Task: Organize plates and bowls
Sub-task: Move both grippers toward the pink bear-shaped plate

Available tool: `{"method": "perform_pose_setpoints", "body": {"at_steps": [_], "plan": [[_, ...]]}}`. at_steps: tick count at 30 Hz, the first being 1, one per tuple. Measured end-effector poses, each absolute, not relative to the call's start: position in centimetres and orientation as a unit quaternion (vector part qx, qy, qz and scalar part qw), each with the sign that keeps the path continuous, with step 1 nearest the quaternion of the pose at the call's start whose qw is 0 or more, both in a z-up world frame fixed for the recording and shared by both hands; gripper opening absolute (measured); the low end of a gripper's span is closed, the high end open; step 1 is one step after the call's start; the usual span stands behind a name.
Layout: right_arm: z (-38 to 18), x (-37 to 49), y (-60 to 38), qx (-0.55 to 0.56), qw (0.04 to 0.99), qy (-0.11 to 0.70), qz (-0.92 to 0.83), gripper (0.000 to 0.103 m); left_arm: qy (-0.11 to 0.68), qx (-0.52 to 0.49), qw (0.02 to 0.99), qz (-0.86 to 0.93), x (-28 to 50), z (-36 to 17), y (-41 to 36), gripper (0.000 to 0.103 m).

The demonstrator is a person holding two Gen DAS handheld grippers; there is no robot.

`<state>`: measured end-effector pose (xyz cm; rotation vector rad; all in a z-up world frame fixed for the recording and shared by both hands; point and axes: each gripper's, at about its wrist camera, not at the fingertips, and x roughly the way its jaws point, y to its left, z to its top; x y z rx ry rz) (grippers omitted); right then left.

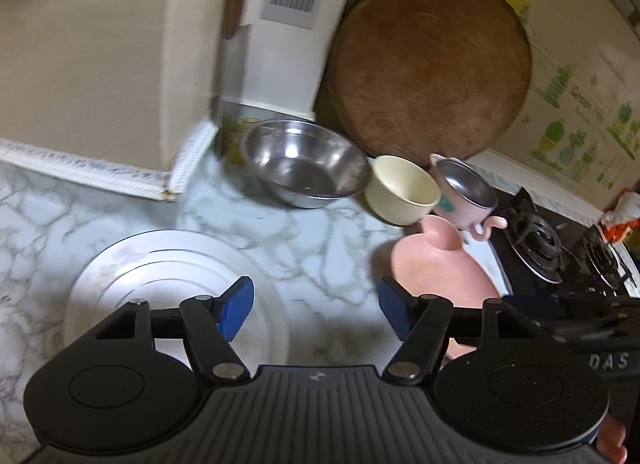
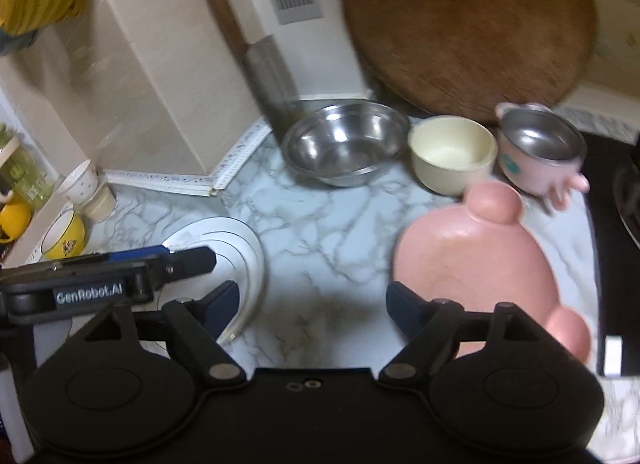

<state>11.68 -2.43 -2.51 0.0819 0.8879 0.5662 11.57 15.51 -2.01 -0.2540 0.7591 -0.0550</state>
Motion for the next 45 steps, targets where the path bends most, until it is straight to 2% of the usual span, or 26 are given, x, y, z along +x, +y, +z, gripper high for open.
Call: {"method": "perform_pose_setpoints", "body": {"at_steps": [3, 6, 8, 20, 26, 34, 45], "plan": [[-2.8, 11.2, -4.6, 0.047, 0.871, 0.422, 0.247, 0.090, 0.372, -0.104, 0.921, -0.043, 12.4, -1.8, 14.0, 0.070], [-3.1, 10.6, -6.5, 0.045, 0.883, 0.416, 0.210, 0.099, 0.371, -0.092, 0.922, -0.059, 13.2, -1.8, 12.7, 0.077], [-3.3, 10.3, -7.7, 0.045, 0.892, 0.410, 0.185, 0.101, 0.370, -0.086, 0.922, -0.076, 13.7, -1.7, 11.8, 0.078], [-6.7, 9.8, -13.0, 0.118, 0.889, 0.437, 0.070, 0.101, 0.438, 0.001, 0.880, -0.183, 21.7, -4.1, 6.7, 0.079], [-8.6, 10.6, -13.8, 0.149, 0.876, 0.457, 0.036, 0.097, 0.450, 0.063, 0.870, -0.194, 25.3, -6.2, 4.0, 0.079], [-10.4, 11.7, -14.7, 0.201, 0.856, 0.475, 0.008, 0.091, 0.457, 0.097, 0.861, -0.201, 29.1, -8.4, 1.9, 0.079], [-12.4, 13.5, -14.3, 0.244, 0.832, 0.498, 0.024, 0.068, 0.473, 0.085, 0.851, -0.212, 32.0, -10.1, 0.8, 0.079]]}}
